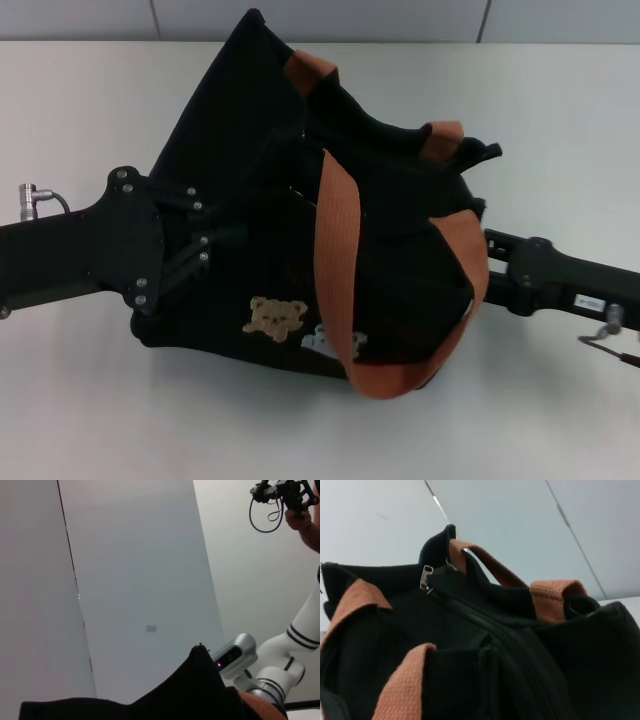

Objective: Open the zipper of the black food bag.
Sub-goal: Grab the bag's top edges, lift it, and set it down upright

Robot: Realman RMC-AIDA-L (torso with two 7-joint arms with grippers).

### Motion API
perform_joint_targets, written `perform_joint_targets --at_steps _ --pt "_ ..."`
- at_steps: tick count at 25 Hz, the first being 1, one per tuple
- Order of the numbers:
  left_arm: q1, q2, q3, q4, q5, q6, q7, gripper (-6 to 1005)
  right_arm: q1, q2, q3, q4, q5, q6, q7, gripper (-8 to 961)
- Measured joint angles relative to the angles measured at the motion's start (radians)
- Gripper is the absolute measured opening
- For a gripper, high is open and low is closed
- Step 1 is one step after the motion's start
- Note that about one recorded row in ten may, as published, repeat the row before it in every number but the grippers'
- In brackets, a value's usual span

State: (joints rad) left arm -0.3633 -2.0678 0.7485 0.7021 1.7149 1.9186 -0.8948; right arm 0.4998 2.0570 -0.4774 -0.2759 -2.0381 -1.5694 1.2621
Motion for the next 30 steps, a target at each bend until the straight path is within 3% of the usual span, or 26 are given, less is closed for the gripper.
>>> perform_joint_targets --at_steps 7,14,19,24,30 --pt "0.003 0.0 -0.01 -0.011 -0.001 -0.012 0.015 93 -0.04 -0.038 0.024 -0.014 0.008 -0.137 0.008 753" --pt "0.013 0.004 -0.044 -0.013 -0.002 -0.02 0.017 93 -0.085 -0.085 0.189 -0.034 0.011 -0.307 0.059 753" --pt "0.017 0.005 -0.057 -0.013 -0.005 -0.024 0.02 93 -0.082 -0.091 0.215 -0.055 0.012 -0.321 0.093 753" --pt "0.014 0.005 -0.057 -0.013 -0.004 -0.025 0.023 92 -0.026 -0.073 0.206 -0.051 0.01 -0.332 0.117 752" --pt "0.008 0.003 -0.067 -0.013 -0.006 -0.028 0.025 93 0.072 0.003 0.062 -0.05 -0.022 -0.216 0.121 752"
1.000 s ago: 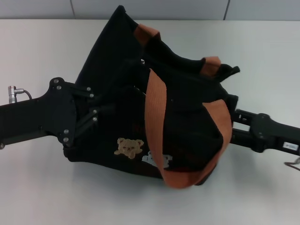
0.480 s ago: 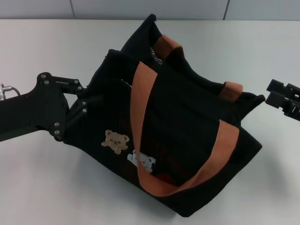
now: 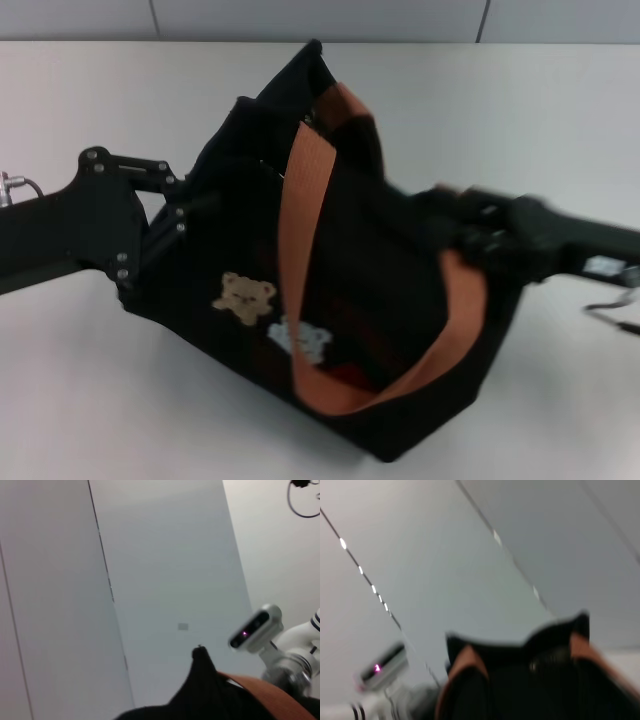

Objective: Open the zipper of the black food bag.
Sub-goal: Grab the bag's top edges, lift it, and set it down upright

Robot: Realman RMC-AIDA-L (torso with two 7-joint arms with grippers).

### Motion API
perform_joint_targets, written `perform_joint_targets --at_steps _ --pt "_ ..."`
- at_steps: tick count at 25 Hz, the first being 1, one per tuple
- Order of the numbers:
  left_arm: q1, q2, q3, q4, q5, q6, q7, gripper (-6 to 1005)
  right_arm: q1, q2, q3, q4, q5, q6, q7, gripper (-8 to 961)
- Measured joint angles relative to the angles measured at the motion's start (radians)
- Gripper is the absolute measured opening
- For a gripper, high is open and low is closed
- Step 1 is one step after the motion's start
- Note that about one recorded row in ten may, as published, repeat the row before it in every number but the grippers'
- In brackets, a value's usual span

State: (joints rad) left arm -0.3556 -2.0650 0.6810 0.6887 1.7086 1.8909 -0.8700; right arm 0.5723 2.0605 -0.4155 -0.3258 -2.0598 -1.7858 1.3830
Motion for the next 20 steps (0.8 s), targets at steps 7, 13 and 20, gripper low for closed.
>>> perform_joint_targets --at_steps 7,13,20 --pt "-0.024 -0.003 -0.033 0.0 -0.059 0.01 0.0 93 0.148 0.027 -0.146 0.232 0.006 0.296 -0.091 752" --pt "-0.053 -0.006 0.019 0.0 -0.072 0.037 0.011 93 0.25 0.031 -0.071 0.352 0.031 0.434 -0.211 752" --pt "-0.05 -0.007 0.224 -0.028 -0.065 -0.084 0.069 92 0.249 0.031 -0.052 0.361 0.03 0.531 -0.224 752"
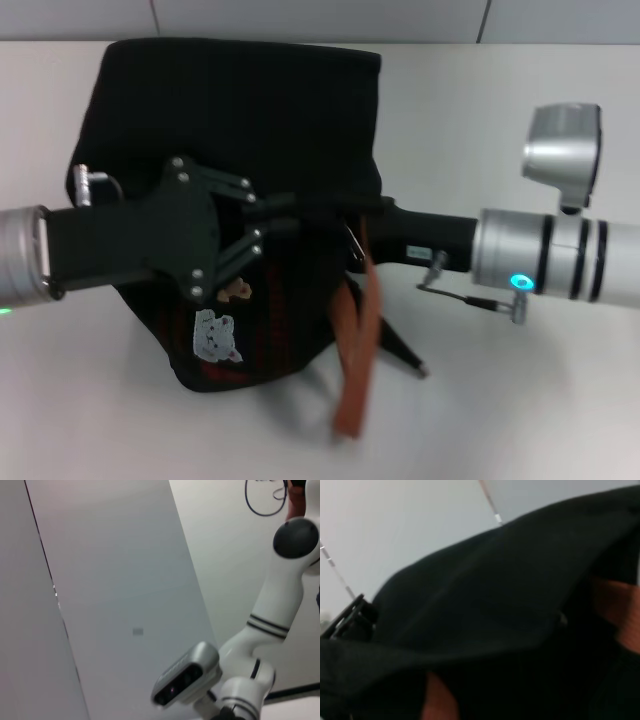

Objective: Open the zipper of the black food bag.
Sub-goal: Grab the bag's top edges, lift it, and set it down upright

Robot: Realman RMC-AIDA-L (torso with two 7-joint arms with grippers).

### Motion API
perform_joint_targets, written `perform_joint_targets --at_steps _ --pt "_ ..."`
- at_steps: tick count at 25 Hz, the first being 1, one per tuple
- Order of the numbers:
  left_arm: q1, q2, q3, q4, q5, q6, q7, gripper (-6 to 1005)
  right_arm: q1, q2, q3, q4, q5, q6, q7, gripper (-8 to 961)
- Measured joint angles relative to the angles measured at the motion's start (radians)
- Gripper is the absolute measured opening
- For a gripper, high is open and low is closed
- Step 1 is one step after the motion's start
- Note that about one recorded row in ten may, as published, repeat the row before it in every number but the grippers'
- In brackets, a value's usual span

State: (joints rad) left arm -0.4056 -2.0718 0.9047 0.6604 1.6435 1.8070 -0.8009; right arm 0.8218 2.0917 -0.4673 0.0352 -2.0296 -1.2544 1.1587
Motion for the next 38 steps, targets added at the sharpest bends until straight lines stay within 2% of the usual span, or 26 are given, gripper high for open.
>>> perform_joint_targets --at_steps 5,10,14,18,24,29,35,38 --pt "-0.002 -0.001 0.015 -0.032 0.001 -0.035 0.013 92 -0.098 -0.005 0.003 -0.077 0.003 -0.037 0.038 753" --pt "-0.002 -0.001 0.007 -0.037 0.0 -0.045 0.013 92 -0.173 -0.01 0.013 -0.161 0.004 -0.168 0.082 754" --pt "0.007 -0.001 0.007 -0.068 -0.064 -0.065 0.029 92 -0.218 -0.011 0.077 -0.203 0.004 -0.279 0.096 754" --pt "0.035 0.0 0.006 -0.114 -0.178 -0.064 0.087 92 -0.243 -0.011 0.15 -0.207 0.005 -0.33 0.07 753" --pt "0.061 0.001 0.005 -0.151 -0.227 -0.067 0.147 91 -0.234 -0.007 0.166 -0.153 0.046 -0.344 0.017 753" --pt "0.061 0.0 0.006 -0.194 -0.23 -0.064 0.215 91 -0.197 -0.005 0.166 -0.112 0.094 -0.337 0.004 754" --pt "0.06 0.0 0.011 -0.209 -0.231 -0.063 0.22 91 -0.132 -0.004 0.156 -0.084 0.094 -0.314 0.009 661" --pt "0.061 -0.001 0.012 -0.209 -0.23 -0.063 0.22 91 -0.108 -0.003 0.155 -0.069 0.092 -0.297 0.01 545"
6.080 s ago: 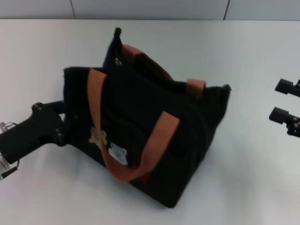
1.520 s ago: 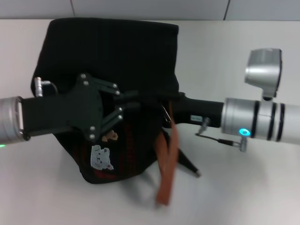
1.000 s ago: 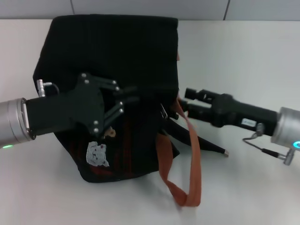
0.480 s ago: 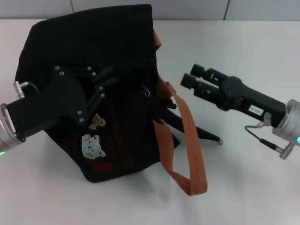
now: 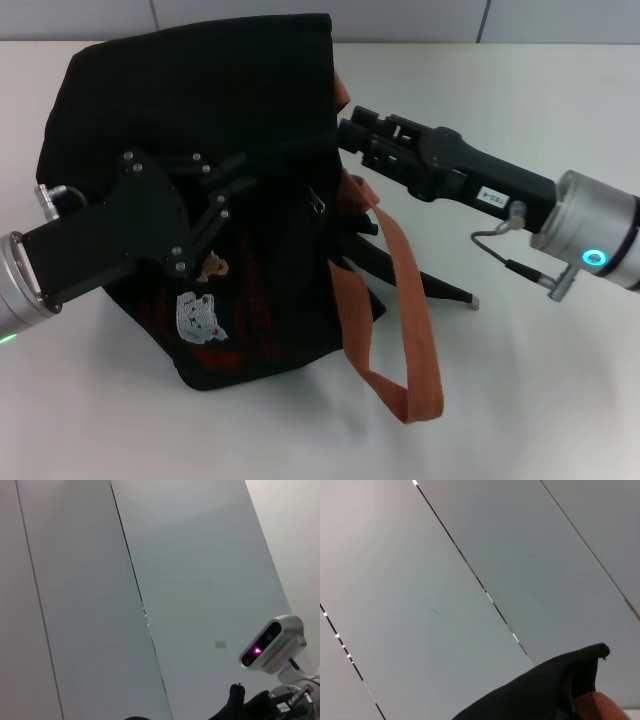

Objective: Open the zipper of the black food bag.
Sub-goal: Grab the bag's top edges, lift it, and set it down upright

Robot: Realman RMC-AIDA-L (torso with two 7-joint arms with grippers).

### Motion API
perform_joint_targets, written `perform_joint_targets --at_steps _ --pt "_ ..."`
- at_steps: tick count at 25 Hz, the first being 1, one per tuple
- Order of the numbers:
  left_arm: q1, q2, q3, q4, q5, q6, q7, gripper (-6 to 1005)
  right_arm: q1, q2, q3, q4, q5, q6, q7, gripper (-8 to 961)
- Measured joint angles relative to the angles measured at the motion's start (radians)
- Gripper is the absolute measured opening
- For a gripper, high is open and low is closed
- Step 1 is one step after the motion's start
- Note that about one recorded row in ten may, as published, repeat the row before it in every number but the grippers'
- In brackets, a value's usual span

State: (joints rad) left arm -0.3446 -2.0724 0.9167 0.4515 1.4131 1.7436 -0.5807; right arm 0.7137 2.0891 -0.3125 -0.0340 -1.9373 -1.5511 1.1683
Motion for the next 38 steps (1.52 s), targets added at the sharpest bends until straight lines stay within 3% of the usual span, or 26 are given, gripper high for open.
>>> perform_joint_targets --at_steps 2,21,32,38 --pt "0.0 0.0 0.0 0.0 0.001 0.0 0.0 91 0.014 0.0 -0.001 0.007 -0.002 0.019 0.0 468" --pt "-0.011 0.0 0.009 -0.02 0.009 0.001 0.03 90 0.103 0.002 -0.004 0.065 -0.017 0.132 -0.001 447" --pt "-0.012 0.0 0.01 -0.021 0.01 -0.001 0.03 90 0.111 0.002 -0.023 0.073 -0.023 0.138 0.004 100" --pt "-0.012 0.0 0.005 -0.021 0.008 -0.001 0.031 90 0.103 0.002 -0.024 0.069 -0.023 0.128 0.001 54"
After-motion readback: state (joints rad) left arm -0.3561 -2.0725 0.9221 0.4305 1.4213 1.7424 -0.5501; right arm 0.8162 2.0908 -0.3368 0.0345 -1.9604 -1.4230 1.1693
